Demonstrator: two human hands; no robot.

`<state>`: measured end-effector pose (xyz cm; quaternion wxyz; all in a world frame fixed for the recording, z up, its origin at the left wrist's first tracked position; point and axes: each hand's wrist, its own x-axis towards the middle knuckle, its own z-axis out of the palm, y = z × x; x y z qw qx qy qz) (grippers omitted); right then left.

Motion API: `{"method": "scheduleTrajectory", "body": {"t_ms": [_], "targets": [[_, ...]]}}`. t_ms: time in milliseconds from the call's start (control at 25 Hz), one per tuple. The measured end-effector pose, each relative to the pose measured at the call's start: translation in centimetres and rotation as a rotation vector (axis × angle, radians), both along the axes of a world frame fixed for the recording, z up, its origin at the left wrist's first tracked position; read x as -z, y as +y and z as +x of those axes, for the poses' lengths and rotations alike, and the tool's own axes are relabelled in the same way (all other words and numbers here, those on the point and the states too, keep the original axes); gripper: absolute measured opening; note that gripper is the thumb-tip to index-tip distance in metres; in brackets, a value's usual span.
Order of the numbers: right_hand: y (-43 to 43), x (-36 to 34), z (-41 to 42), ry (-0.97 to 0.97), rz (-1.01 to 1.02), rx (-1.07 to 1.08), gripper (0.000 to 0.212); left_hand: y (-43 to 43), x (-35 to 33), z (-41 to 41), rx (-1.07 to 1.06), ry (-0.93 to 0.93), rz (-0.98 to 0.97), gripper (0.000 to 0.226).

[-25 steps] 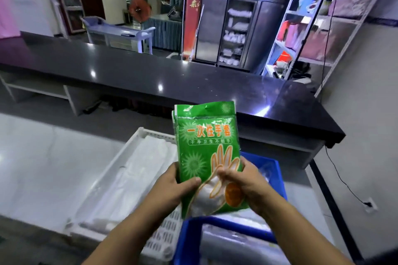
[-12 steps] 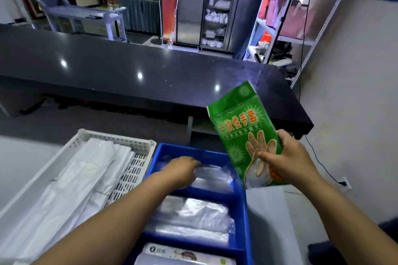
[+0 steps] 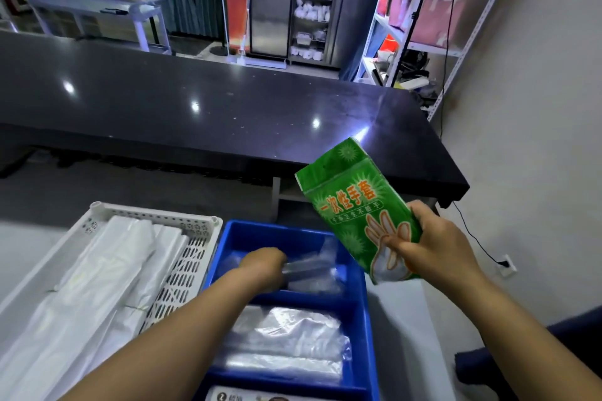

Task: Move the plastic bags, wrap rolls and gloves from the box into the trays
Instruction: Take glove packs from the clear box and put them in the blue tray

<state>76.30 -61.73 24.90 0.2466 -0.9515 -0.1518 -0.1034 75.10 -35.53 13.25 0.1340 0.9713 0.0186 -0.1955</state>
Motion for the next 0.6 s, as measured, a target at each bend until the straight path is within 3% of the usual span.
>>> {"method": "scheduleTrajectory", "body": {"t_ms": [200, 320, 440, 600], "targets": [[3.5, -1.1, 0.9, -0.116, 0.009, -0.106, 0.034, 0.7, -3.4, -3.8, 0.16, -0.346, 0.136, 0.022], [6.0, -1.6, 1.8, -0.063, -0.017, -0.21, 0.036, 1.1, -5.4, -7.9, 0.234, -0.512, 0.184, 0.02], [8.6, -1.2, 2.8, 0.055, -0.247, -0.357, 0.039, 1.1, -6.5, -11.4, 0.295, -0.548, 0.216, 0.034], [11.4, 0.9, 4.4, 0.175, -0.55, -0.49, 0.039, 0.8, -6.5, -13.8, 0.311, -0.57, 0.23, 0.028]]}}
